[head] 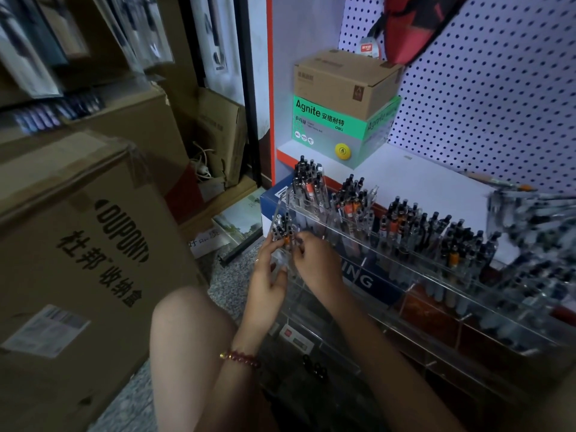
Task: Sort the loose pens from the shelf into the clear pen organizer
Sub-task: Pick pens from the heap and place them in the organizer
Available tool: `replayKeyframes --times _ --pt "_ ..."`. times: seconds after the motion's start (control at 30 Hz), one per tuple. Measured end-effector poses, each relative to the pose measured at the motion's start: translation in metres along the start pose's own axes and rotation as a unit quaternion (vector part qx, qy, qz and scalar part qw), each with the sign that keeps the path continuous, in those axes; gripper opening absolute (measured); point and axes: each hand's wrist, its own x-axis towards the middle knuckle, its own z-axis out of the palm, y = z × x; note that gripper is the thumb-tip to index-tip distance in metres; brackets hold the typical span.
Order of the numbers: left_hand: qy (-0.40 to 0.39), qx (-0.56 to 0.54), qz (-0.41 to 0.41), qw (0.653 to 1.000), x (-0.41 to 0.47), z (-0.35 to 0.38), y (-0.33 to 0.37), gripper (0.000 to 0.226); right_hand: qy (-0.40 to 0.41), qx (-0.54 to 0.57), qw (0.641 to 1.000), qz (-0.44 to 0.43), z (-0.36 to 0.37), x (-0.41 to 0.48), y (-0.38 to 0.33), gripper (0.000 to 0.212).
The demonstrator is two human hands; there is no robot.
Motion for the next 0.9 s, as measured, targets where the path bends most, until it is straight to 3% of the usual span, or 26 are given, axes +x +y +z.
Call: replayKeyframes --times 0.13,0.27,0.4,0.63,0.73,0.9 --pt "0.012 0.008 0.016 1.000 0.002 0.005 0.000 0.057 -0.016 -0.025 0.999 -0.011 -0.002 0.002 -0.002 0.025" --pt "0.037 0.013 0.019 0.999 0.004 0.009 -0.002 0.057 -0.023 -0.015 1.000 -0.011 -0.002 0.001 -0.005 0.038" --pt "0.021 0.060 0.028 0.998 0.005 0.012 -0.004 0.050 0.017 0.001 1.000 0.006 0.001 0.000 -0.007 0.031" --pt "0.007 0.044 0.014 0.999 0.008 0.006 -0.005 0.050 0.032 -0.018 0.999 0.007 0.002 -0.010 -0.007 0.049" --pt "0.007 0.039 0.004 0.999 0.009 0.007 -0.005 0.050 0.052 0.008 0.999 0.012 0.005 -0.017 -0.006 0.041" --pt "0.017 0.050 0.006 0.999 0.013 0.004 -0.004 0.047 0.041 -0.070 0.996 0.029 0.007 -0.019 -0.011 0.046"
